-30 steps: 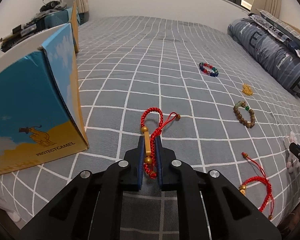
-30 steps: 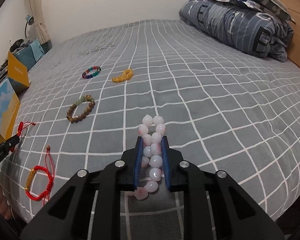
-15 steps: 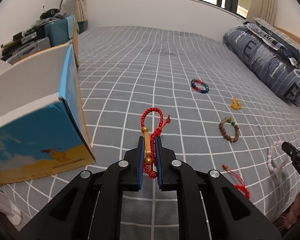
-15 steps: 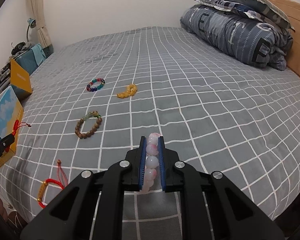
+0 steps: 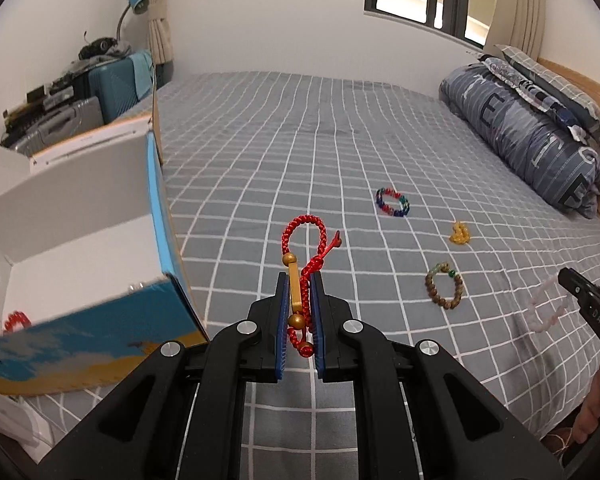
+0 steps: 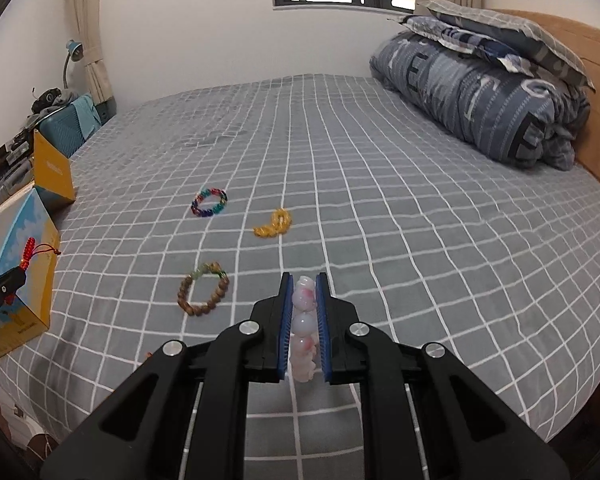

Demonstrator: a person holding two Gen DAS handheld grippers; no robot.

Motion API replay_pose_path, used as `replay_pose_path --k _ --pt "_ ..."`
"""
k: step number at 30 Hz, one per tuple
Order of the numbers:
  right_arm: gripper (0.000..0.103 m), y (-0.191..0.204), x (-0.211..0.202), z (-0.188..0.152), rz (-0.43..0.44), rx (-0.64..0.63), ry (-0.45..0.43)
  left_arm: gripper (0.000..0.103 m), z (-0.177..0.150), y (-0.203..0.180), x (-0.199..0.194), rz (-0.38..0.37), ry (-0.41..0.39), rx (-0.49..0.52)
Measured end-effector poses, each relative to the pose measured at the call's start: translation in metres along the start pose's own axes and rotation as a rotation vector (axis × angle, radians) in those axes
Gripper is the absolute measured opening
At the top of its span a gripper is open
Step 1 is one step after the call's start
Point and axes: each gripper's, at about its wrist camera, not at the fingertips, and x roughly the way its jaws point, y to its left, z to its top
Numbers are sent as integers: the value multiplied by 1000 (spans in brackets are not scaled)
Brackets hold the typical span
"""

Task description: Organize jewelry

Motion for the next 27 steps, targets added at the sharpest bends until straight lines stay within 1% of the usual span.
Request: replay_pose_path --k 5,9,12,16,21,27 --pt "11 14 -5 15 7 -29 -9 10 12 3 -8 9 -13 3" --pt "11 29 -7 26 22 -55 -13 10 17 11 -11 20 -6 -15" --pt "11 43 -7 33 46 -72 -2 10 21 18 -15 30 -9 -19" --pt "11 63 -8 42 67 -98 4 10 31 32 -25 48 -27 -32" --pt "11 91 -19 52 87 -137 -16 10 40 52 -37 45 -30 -46" --pt "11 130 -31 65 118 -188 -41 10 46 84 -52 93 -47 -70"
